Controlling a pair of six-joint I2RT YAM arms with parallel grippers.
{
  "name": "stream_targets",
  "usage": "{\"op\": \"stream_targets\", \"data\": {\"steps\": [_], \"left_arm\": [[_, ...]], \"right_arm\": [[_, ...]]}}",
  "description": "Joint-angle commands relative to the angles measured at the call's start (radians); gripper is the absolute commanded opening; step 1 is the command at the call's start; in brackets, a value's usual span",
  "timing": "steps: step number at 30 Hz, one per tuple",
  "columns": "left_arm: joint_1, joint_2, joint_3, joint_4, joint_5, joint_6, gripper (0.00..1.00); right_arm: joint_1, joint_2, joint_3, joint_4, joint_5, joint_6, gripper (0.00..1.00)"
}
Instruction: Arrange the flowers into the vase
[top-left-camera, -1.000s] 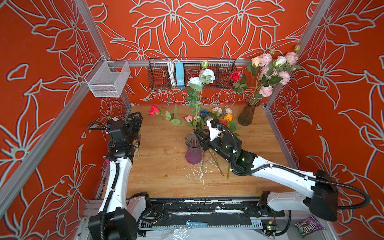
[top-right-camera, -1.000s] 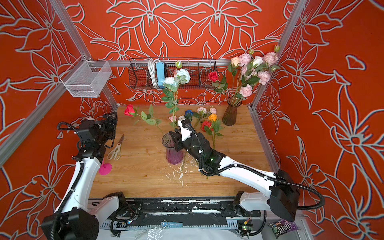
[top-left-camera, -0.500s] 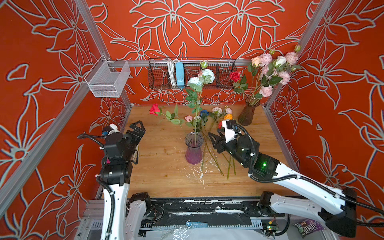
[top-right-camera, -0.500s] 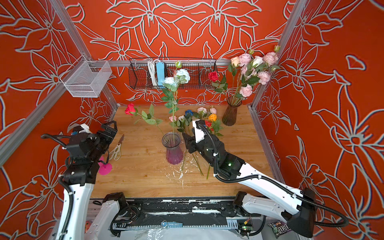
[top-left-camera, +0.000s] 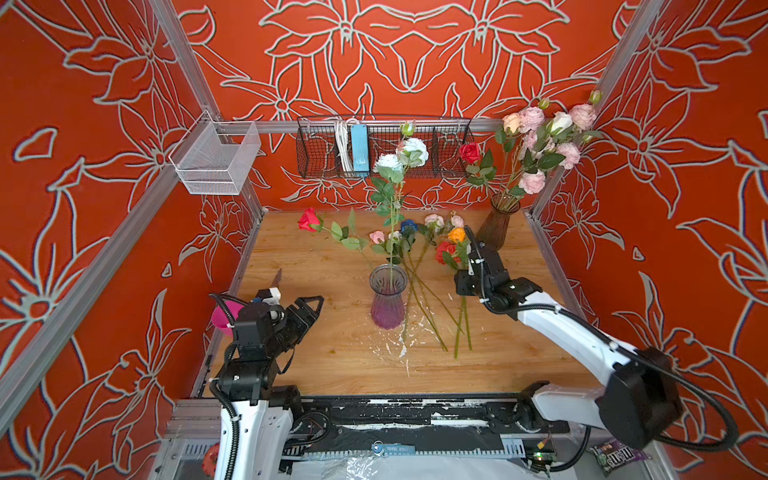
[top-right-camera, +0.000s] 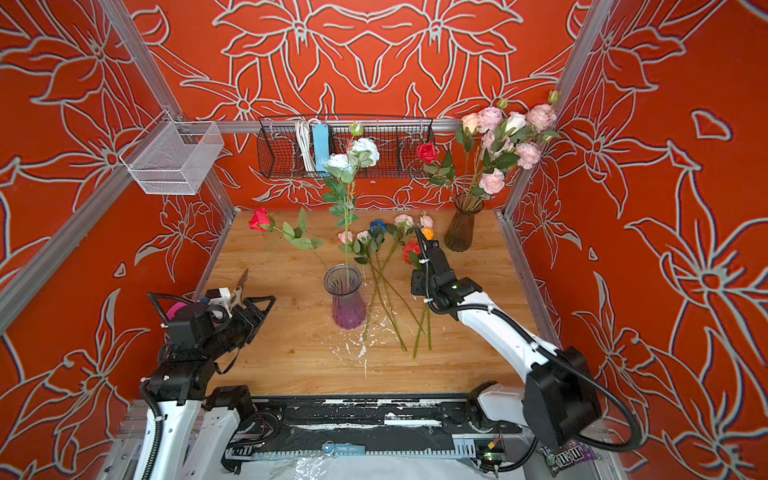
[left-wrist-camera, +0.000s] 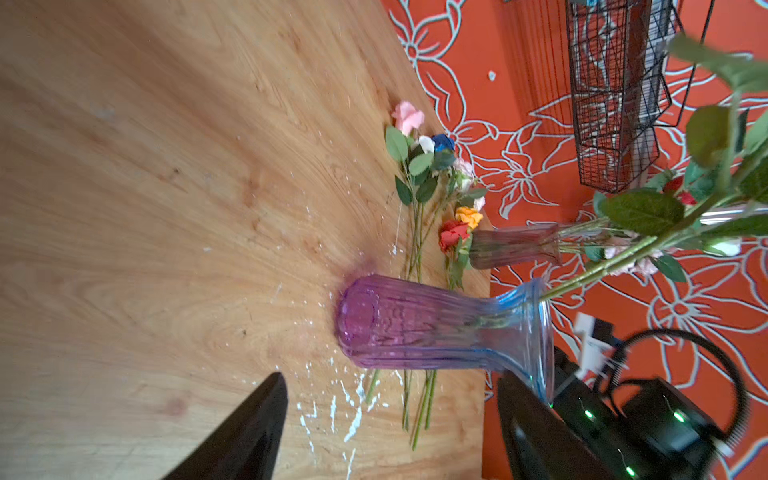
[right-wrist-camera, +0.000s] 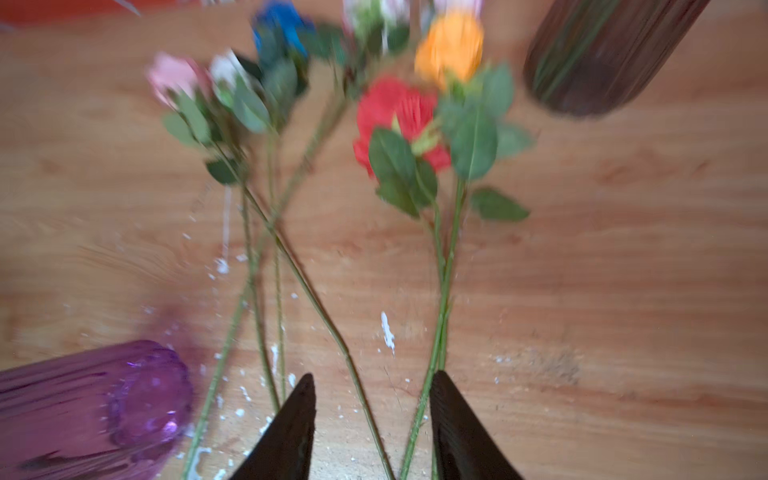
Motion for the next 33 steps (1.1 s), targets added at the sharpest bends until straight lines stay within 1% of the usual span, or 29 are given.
{"op": "stream_targets", "data": {"steps": [1,5,8,11,14,16,18,21,24,27,29,33], "left_arm": [[-0.059,-0.013,-0.072,0.076,0.060,-0.068,0.77],[-0.188,0.019,-0.133,0.159,0.001,-0.099,0.77],[-0.282,0.052,-0.150,0.206,-0.066,-0.106,0.77],[-0.365,0.085,-0.188,0.297,-0.111,-0.131,0.77],[-0.442,0.121,-0.216,0.395,-0.143,-0.133,0.81],[-0.479,0.137,-0.225,0.442,-0.158,-0.124,0.82],[-0.496,0.141,-0.229,0.456,-0.175,-0.116,0.83],[-0.503,0.125,-0.247,0.470,-0.185,-0.117,0.84],[-0.504,0.087,-0.268,0.462,-0.202,-0.120,0.86],[-0.504,0.043,-0.284,0.444,-0.222,-0.118,0.87],[-0.504,0.017,-0.288,0.430,-0.229,-0.119,0.87],[-0.503,-0.023,-0.289,0.406,-0.240,-0.115,0.88]], "right_arm": [[-0.015,0.098,0.062,0.030,-0.140,0.074,0.45],[-0.015,0.261,0.152,0.095,-0.201,0.120,0.45],[-0.015,0.392,0.253,0.122,-0.236,0.155,0.45],[-0.021,0.511,0.349,0.146,-0.245,0.218,0.44],[-0.035,0.611,0.435,0.136,-0.222,0.292,0.44],[-0.044,0.669,0.483,0.143,-0.252,0.321,0.46],[-0.047,0.727,0.545,0.116,-0.271,0.325,0.46],[-0.049,0.802,0.620,0.062,-0.262,0.345,0.45],[-0.051,0.845,0.651,0.054,-0.274,0.362,0.40],[-0.051,0.857,0.653,0.066,-0.284,0.374,0.32],[-0.050,0.860,0.647,0.077,-0.291,0.378,0.28],[-0.050,0.856,0.642,0.105,-0.329,0.373,0.15]]}}
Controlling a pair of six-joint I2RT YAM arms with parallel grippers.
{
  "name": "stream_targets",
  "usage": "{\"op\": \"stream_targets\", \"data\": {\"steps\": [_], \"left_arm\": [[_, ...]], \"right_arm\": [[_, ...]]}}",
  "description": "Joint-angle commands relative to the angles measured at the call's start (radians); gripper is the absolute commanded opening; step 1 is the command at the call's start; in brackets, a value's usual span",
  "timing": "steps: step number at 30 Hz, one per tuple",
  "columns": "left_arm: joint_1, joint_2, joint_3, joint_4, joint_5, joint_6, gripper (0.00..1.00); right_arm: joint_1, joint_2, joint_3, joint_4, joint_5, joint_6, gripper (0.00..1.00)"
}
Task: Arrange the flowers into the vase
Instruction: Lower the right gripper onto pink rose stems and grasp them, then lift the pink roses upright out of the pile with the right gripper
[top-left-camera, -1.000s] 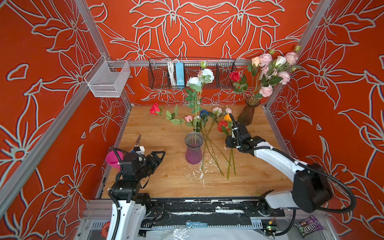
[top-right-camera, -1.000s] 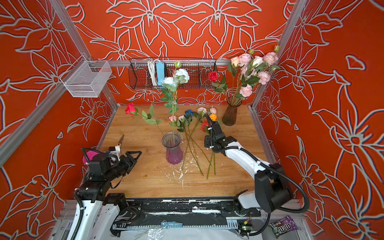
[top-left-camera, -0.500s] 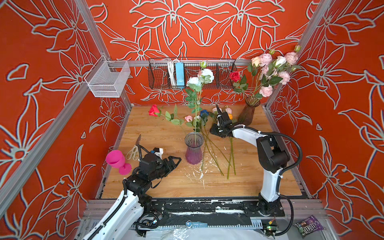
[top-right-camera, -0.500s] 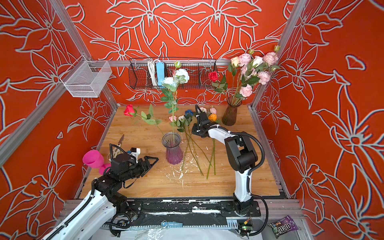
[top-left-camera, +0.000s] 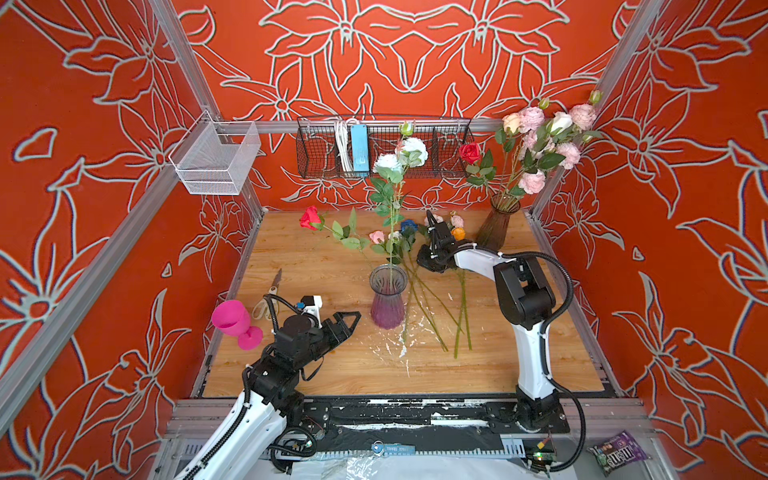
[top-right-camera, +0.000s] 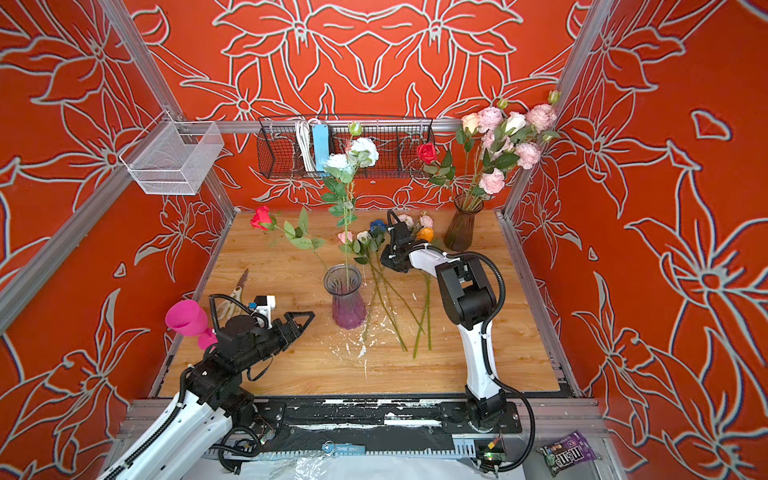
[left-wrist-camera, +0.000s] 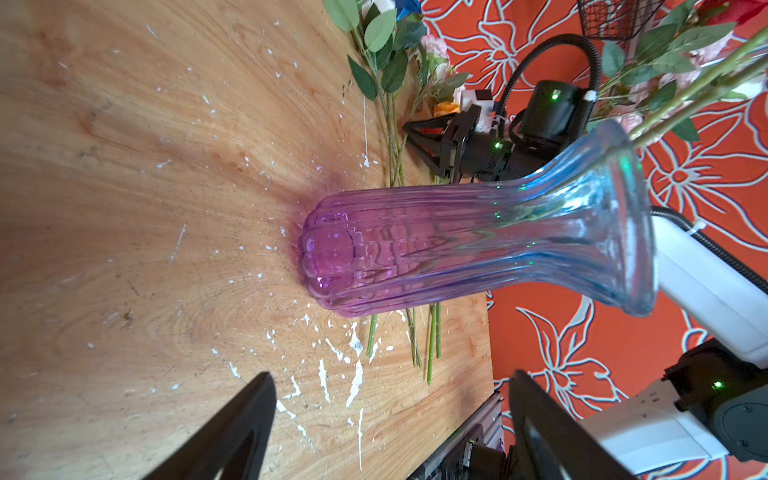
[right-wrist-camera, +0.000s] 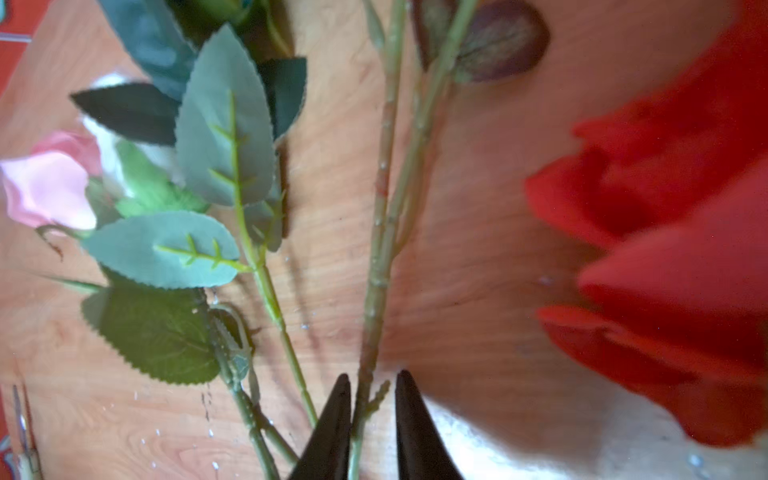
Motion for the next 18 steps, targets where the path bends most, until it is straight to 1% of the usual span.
{"op": "stream_targets", "data": {"steps": [1,3,6,11,18], "left_arm": [[-0.006,-0.028,-0.003,-0.018,-0.031,0.002,0.88],[-0.006,-0.037,-0.001,-0.033,-0.035,-0.004,0.88],[-0.006,-0.051,0.002,-0.043,-0.032,-0.009,0.88],[-0.006,-0.068,0.030,-0.075,-0.044,0.000,0.88],[-0.006,-0.069,0.046,-0.067,-0.039,0.003,0.88]], "right_arm": [[-0.005,0.001,0.008,0.015,-0.034,0.026,0.11],[-0.005,-0.025,-0.002,0.028,-0.037,0.017,0.04],[-0.006,-0.079,-0.005,0.034,-0.045,-0.007,0.01],[-0.005,-0.191,-0.036,0.038,-0.058,-0.024,0.00],[0.002,-0.361,-0.198,0.118,-0.119,-0.036,0.00]]}}
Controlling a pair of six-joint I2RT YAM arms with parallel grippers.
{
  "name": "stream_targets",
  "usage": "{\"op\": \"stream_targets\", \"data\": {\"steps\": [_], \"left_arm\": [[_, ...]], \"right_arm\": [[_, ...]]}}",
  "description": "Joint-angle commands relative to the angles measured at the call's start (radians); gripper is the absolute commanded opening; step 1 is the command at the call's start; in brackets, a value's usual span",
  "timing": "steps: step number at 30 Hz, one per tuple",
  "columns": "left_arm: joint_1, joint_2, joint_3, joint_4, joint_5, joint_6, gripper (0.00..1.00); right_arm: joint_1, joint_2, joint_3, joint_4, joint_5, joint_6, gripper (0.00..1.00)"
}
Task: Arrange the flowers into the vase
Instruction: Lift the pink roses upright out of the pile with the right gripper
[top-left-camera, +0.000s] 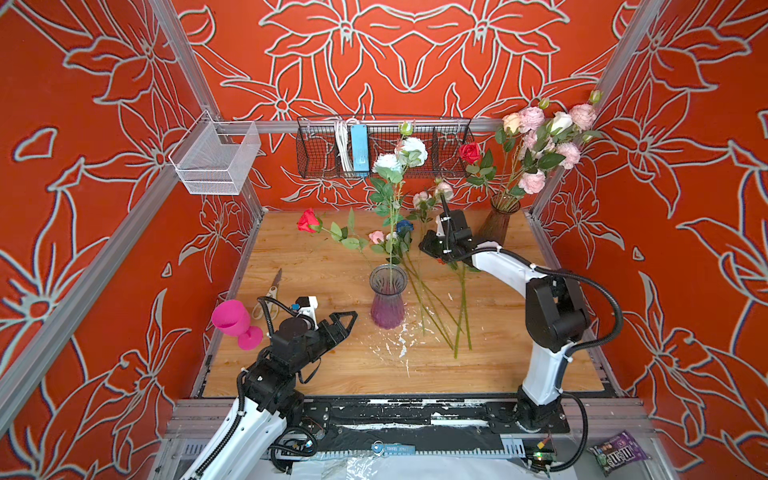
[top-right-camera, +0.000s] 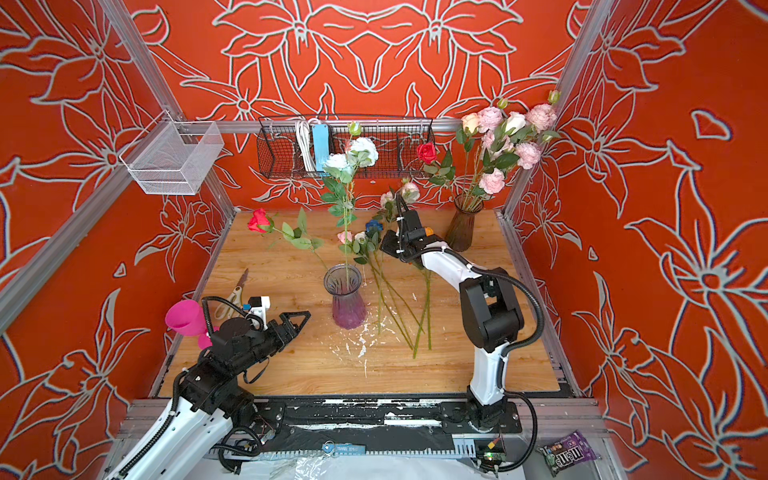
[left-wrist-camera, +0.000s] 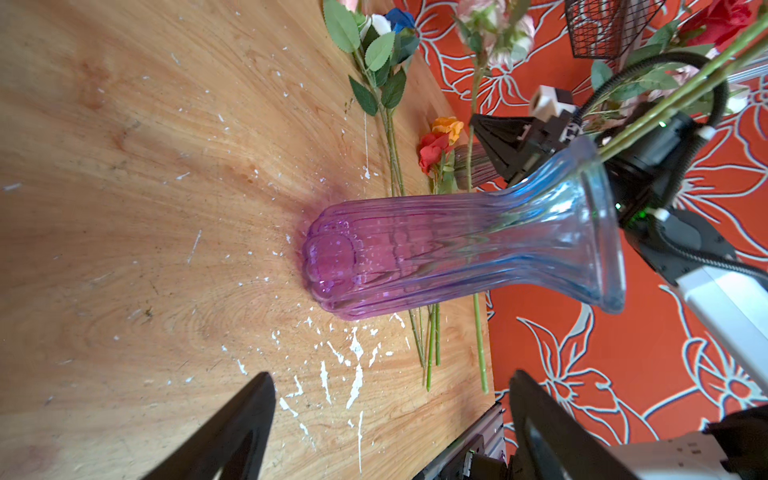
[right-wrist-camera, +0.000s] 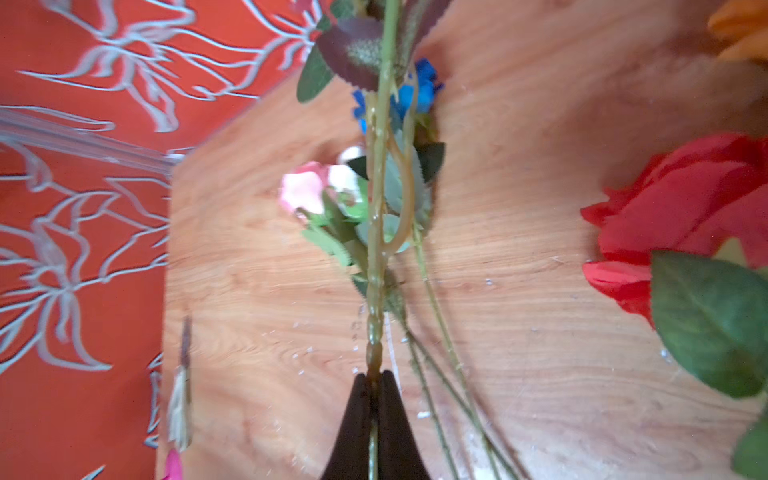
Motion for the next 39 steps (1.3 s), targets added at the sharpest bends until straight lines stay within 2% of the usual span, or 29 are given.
{"op": "stream_targets", "data": {"steps": [1,4,9,21,27,34,39], "left_arm": [[-0.006,-0.010,0.016,0.016,0.001,0.001,0.88],[-0.006,-0.020,-0.004,0.037,0.015,-0.015,0.88],[-0.006,-0.041,-0.019,0.045,0.018,-0.024,0.89],[-0.006,-0.014,-0.019,0.088,0.039,-0.035,0.89],[-0.006,0.011,-0.019,0.139,-0.025,-0.091,0.90],[-0.006,0.056,-0.028,0.214,-0.070,-0.155,0.90],[-0.006,0.080,-0.002,0.196,-0.092,-0.170,0.91]], "right_arm": [[0.006,-0.089,-0.109,0.059,-0.046,-0.024,0.00],[0.029,-0.206,-0.230,0.099,-0.037,-0.060,0.00],[0.081,-0.415,-0.407,0.091,0.057,-0.102,0.00],[0.216,-0.796,-0.673,0.064,0.206,-0.155,0.00],[0.222,-0.974,-0.752,0.075,0.281,-0.174,0.00],[0.221,-1.086,-0.774,0.082,0.289,-0.218,0.00],[0.221,-1.120,-0.799,0.136,0.288,-0.229,0.00]]}}
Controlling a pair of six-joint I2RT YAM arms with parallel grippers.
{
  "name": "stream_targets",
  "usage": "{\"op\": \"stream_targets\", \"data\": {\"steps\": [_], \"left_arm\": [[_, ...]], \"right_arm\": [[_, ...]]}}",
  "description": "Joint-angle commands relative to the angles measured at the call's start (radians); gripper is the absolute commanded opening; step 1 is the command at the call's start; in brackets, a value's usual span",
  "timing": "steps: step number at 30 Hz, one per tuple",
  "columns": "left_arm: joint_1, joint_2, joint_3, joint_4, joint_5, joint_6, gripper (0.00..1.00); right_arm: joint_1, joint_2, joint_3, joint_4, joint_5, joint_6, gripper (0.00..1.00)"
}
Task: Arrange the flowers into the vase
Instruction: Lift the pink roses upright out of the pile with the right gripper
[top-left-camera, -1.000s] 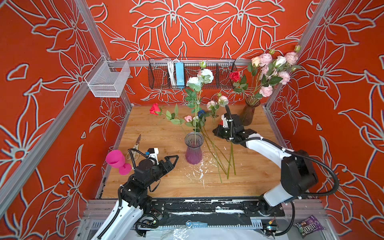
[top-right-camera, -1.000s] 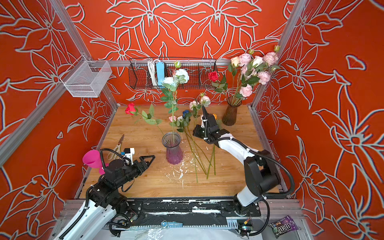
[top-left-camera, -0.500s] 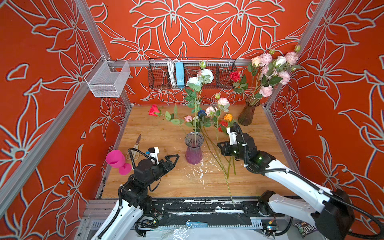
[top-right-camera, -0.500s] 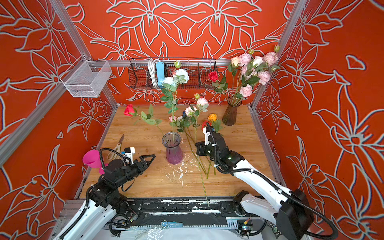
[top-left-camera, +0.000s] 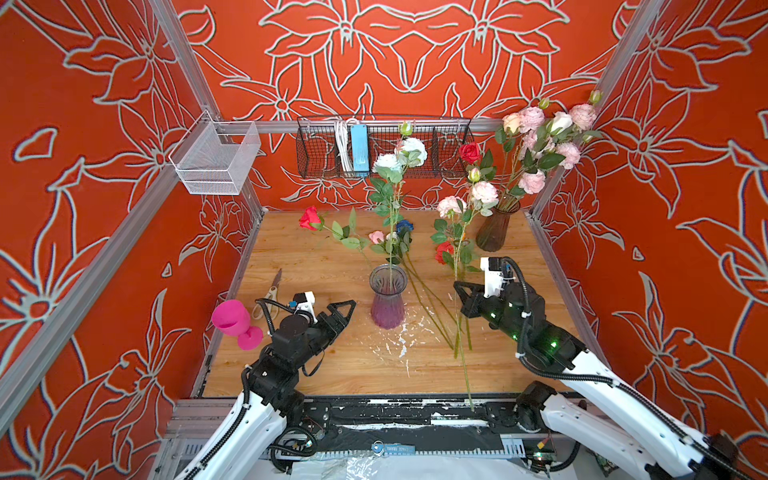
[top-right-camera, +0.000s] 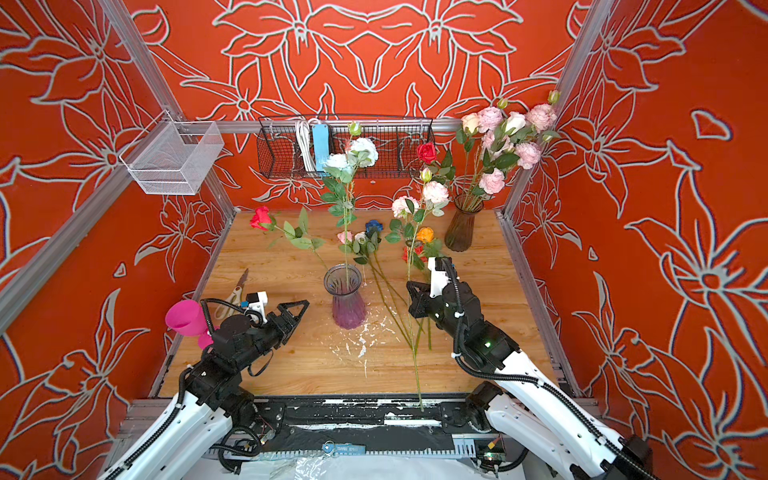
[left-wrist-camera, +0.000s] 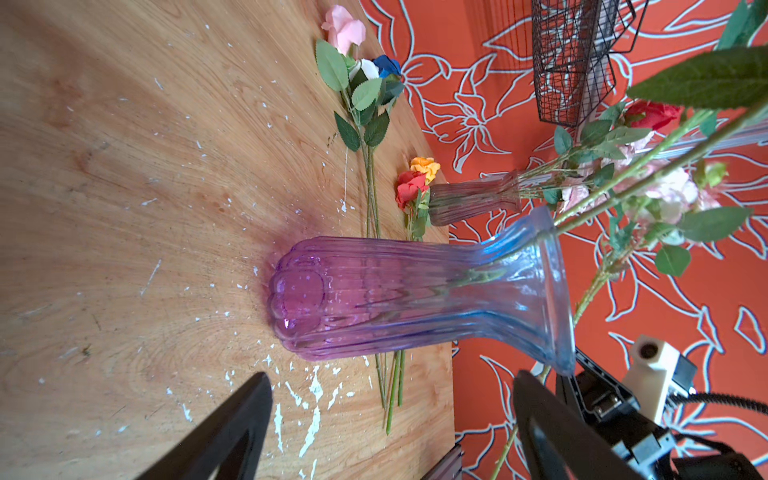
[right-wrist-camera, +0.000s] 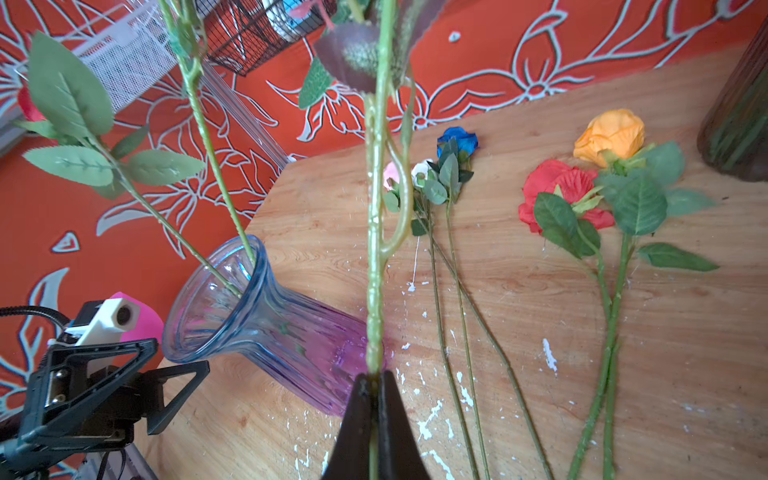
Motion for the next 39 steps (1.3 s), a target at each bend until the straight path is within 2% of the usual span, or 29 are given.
{"op": "stream_targets", "data": {"steps": [1,5,9,15,20,29,39], "left_arm": [[-0.006,0.016,0.021,0.024,-0.030,-0.030,0.91],[-0.006,0.015,0.017,0.023,-0.067,-0.061,0.92],[-0.006,-0.023,0.005,-0.005,-0.155,-0.133,0.93],[-0.006,-0.098,-0.001,-0.048,-0.266,-0.218,0.93],[-0.006,-0.114,0.044,-0.085,-0.309,-0.184,0.93],[-0.004,-0.060,0.155,-0.113,-0.311,-0.081,0.93],[-0.004,0.002,0.264,-0.170,-0.272,0.131,0.95]], "right_arm": [[0.004,-0.013,-0.023,0.071,0.016,-0.024,0.00],[0.004,0.015,0.000,0.099,-0.016,-0.055,0.00],[0.004,0.045,0.020,0.129,-0.059,-0.062,0.00],[0.005,0.055,0.024,0.200,-0.047,-0.074,0.00],[0.004,0.092,0.093,0.212,-0.067,-0.124,0.00],[0.005,0.159,0.228,0.278,-0.065,-0.186,0.00],[0.004,0.194,0.288,0.288,-0.067,-0.230,0.00]]}}
